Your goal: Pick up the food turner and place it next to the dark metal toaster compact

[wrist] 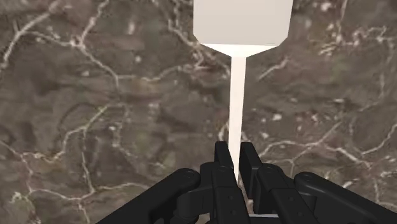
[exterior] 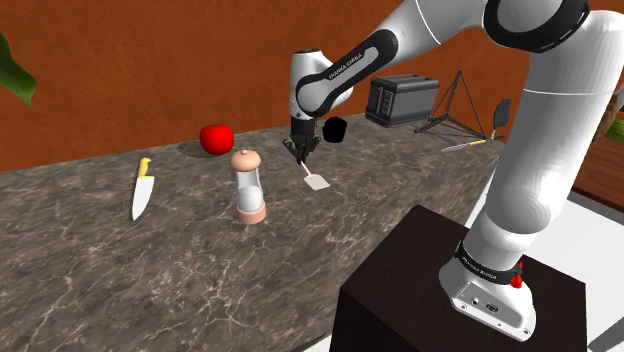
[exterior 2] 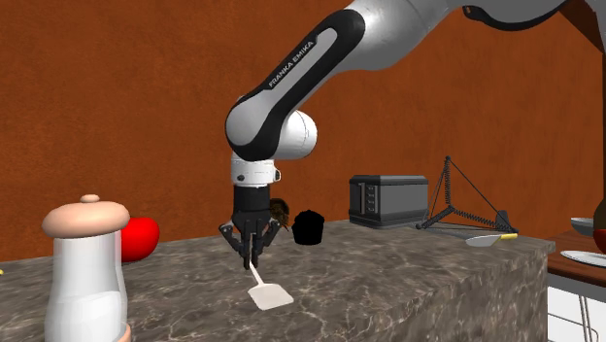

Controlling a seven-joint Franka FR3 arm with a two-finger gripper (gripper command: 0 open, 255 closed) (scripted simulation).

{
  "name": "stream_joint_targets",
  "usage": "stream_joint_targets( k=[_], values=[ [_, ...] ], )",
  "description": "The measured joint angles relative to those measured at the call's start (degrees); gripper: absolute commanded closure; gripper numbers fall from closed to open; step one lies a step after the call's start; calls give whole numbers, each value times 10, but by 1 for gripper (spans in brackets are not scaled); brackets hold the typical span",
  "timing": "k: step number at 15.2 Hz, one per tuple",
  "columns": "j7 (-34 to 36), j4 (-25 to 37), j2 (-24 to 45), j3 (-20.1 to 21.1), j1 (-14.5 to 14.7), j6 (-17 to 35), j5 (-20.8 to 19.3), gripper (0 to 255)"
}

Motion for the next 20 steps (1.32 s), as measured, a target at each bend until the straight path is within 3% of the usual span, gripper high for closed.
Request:
stream_joint_targets(
  k=[20],
  values=[
    [-19, 77, -67, 3, -3, -141, 24, 255]
  ],
)
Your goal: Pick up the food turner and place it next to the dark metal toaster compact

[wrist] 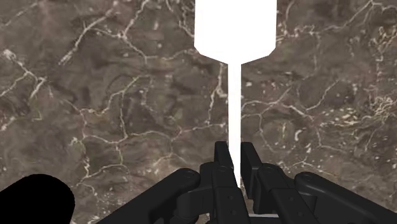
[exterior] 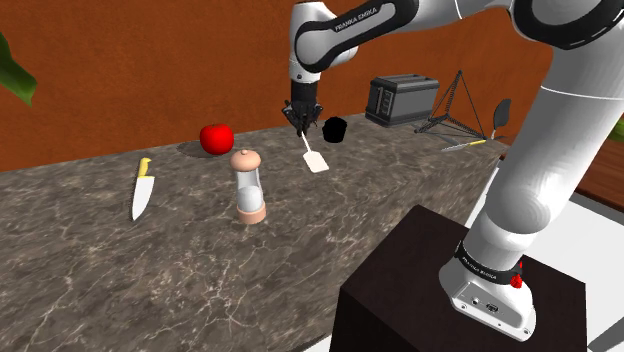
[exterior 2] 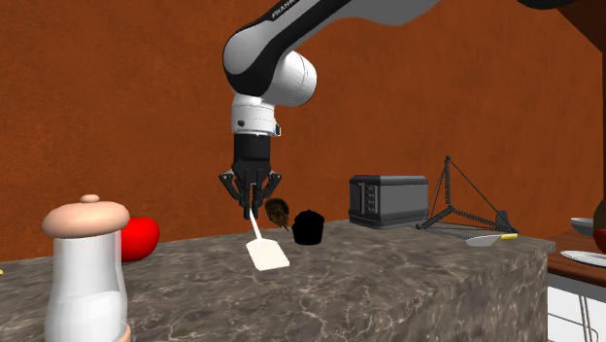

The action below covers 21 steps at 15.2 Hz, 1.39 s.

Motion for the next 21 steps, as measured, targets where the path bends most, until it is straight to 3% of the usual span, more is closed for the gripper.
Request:
stream_joint_targets(
  k=[21],
  values=[
    [-8, 139, -20, 0, 0, -159, 7, 255]
  ],
)
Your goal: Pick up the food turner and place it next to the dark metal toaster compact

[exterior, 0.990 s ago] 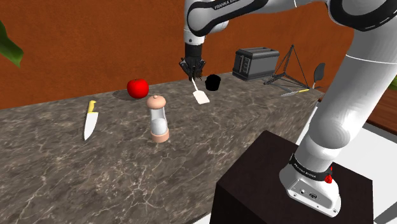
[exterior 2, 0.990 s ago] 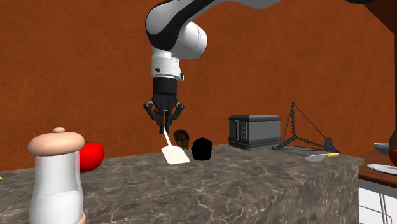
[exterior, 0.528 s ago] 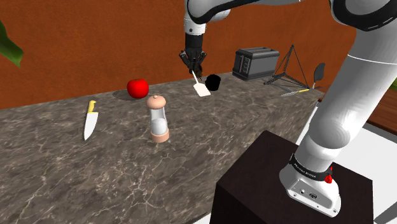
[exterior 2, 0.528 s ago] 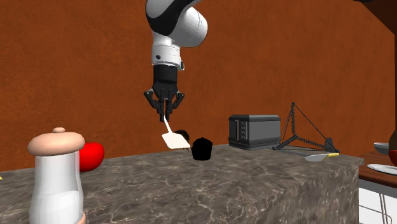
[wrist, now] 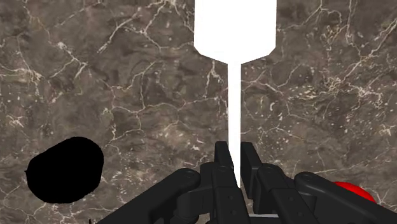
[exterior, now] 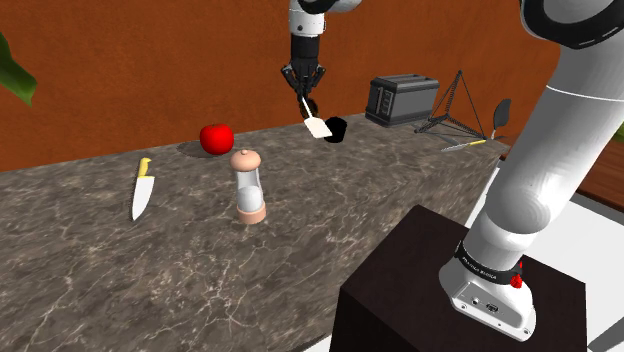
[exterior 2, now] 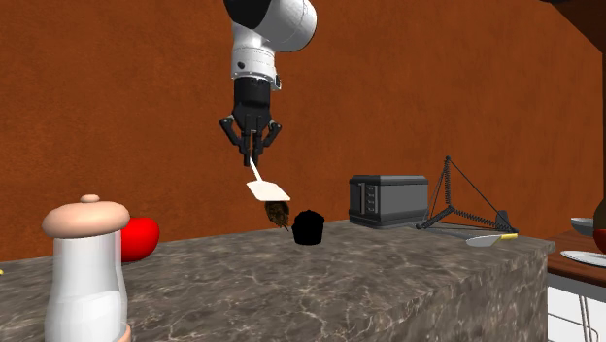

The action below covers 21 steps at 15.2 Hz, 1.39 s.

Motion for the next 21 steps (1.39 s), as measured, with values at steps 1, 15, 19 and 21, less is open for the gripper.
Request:
stream_joint_targets(
  k=[1, 15, 19, 21],
  values=[
    [0, 10, 3, 0, 0, -8, -1, 255],
    [-69, 13, -49, -34, -32, -59, 13, 255],
    [-123, -26, -86, -64, -56, -56, 18, 255],
    [-151, -40, -99, -81, -67, -56, 19, 255]
  ],
)
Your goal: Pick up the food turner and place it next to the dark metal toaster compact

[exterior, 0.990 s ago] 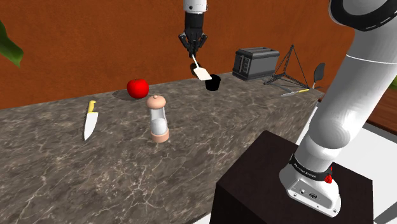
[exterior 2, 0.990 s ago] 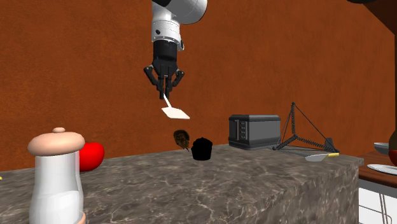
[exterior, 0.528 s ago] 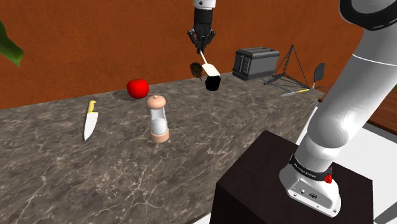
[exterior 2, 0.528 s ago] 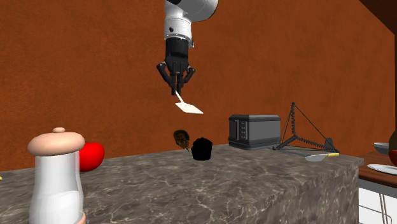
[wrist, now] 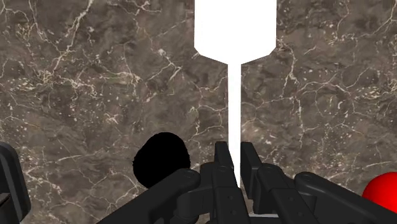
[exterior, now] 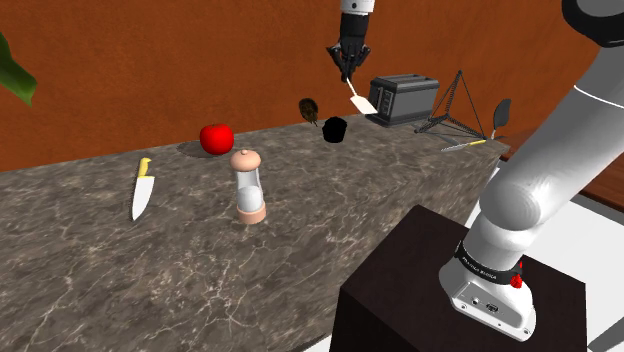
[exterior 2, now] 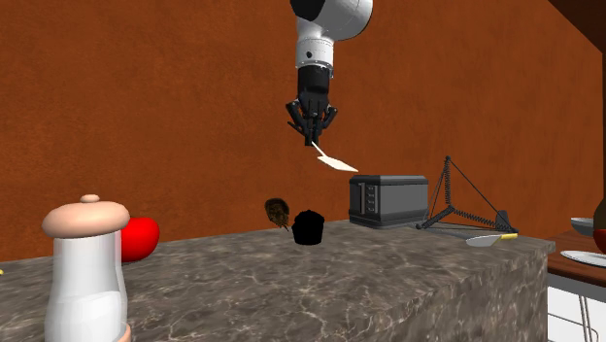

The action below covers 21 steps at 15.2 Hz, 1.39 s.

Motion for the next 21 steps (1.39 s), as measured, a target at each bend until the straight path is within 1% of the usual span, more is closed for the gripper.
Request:
stream_joint_targets(
  k=[3, 11, 21],
  values=[
    [-41, -25, -20, -25, -17, 5, -1, 255],
    [-153, -51, -46, -94, -61, 6, -9, 255],
    [-292, -22, -23, -183, -113, 1, -15, 255]
  ],
)
